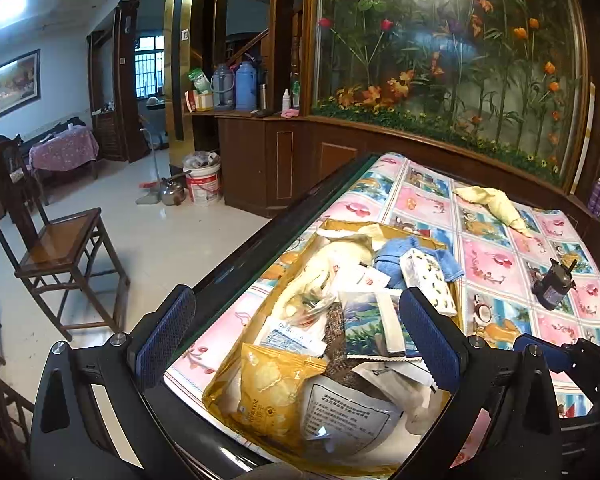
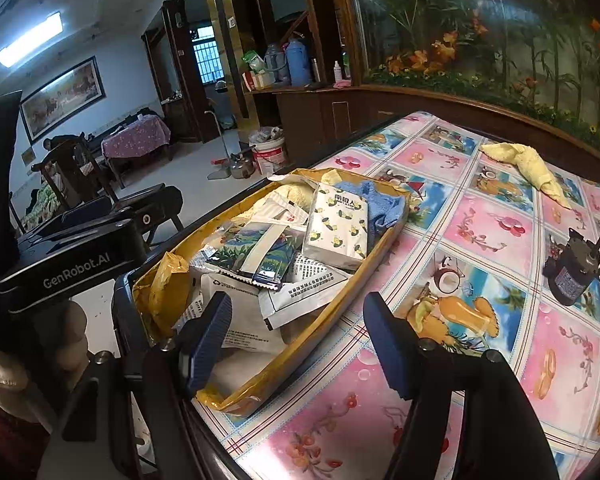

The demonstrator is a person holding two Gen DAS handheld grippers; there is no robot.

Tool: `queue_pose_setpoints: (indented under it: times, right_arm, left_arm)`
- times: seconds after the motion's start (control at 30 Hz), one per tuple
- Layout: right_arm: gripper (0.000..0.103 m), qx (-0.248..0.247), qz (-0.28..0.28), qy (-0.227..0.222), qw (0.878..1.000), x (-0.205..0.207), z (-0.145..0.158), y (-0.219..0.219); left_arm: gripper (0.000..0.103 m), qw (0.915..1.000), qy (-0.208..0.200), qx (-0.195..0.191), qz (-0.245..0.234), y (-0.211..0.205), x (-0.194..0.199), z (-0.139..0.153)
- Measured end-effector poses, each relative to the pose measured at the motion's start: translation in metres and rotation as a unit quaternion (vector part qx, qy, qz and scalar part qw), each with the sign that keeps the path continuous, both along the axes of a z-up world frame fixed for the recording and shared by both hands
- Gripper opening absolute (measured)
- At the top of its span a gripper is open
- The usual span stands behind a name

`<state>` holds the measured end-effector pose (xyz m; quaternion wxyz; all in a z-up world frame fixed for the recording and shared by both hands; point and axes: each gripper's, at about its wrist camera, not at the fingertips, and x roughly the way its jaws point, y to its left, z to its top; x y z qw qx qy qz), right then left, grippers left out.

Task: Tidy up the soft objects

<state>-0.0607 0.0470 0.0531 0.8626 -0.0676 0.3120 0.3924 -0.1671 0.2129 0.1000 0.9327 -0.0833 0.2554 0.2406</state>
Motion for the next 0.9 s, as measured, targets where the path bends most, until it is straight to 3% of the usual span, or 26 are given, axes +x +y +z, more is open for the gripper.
queue_pose_setpoints:
  times: [0.3, 0.9]
  right_arm:
    - [0.068, -0.016, 0.010, -0.007, 1.000, -0.007, -0.003, 0.014]
    - [0.068, -0.027, 0.021, -0.018, 0.999, -0.018, -0.003, 0.025]
  left_arm:
    - [0.103, 0.9995, 0.017, -0.023, 0.014, 0.015, 0.005, -0.010]
    - [0.103, 0.9994, 0.028, 0.000, 0.020, 0.012, 0.004, -0.010]
